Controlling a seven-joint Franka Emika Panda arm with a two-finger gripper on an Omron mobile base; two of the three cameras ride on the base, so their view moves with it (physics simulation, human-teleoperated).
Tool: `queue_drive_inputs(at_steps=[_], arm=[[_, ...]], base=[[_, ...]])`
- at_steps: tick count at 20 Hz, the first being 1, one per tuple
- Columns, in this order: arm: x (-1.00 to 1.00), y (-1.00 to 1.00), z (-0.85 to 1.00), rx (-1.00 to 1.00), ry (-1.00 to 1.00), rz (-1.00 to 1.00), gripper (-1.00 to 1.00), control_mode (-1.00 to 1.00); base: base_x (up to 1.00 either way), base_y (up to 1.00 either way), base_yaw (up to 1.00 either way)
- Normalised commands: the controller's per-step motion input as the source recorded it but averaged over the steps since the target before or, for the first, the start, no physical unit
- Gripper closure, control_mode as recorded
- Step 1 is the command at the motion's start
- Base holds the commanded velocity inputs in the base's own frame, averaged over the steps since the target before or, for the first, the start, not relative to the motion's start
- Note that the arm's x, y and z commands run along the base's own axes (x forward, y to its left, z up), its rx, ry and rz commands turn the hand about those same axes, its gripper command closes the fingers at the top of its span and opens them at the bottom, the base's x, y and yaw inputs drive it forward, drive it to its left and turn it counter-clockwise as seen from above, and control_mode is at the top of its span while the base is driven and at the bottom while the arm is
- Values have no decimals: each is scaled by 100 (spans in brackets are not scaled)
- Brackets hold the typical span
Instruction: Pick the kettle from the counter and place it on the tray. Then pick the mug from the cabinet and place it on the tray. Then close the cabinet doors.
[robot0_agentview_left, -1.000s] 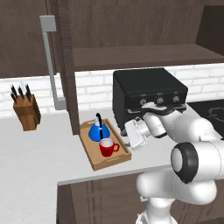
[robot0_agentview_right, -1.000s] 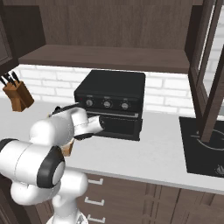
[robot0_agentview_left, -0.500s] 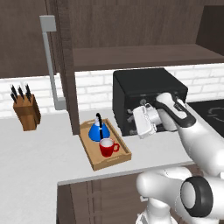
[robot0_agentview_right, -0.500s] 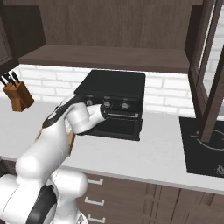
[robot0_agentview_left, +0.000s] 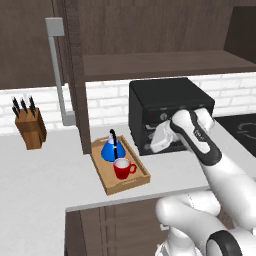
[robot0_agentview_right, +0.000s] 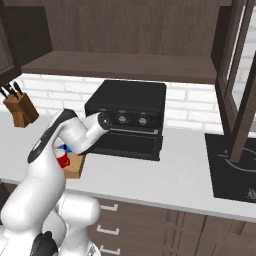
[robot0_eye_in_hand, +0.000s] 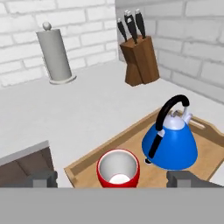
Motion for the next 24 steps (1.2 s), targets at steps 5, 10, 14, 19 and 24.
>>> queue_drive_inputs(at_steps=[5, 10, 14, 19, 24], arm=[[-7, 0, 0, 0, 0, -3, -100, -100], [-15, -1, 0, 0, 13, -27, -100, -100], [-15, -42, 0, 0, 22, -29, -100, -100], [-14, -39, 0, 0, 9, -19, -100, -100], [-1, -17, 0, 0, 7, -18, -100, -100]], base=[[0, 0, 0], [0, 0, 0], [0, 0, 0], [0, 0, 0], [0, 0, 0]])
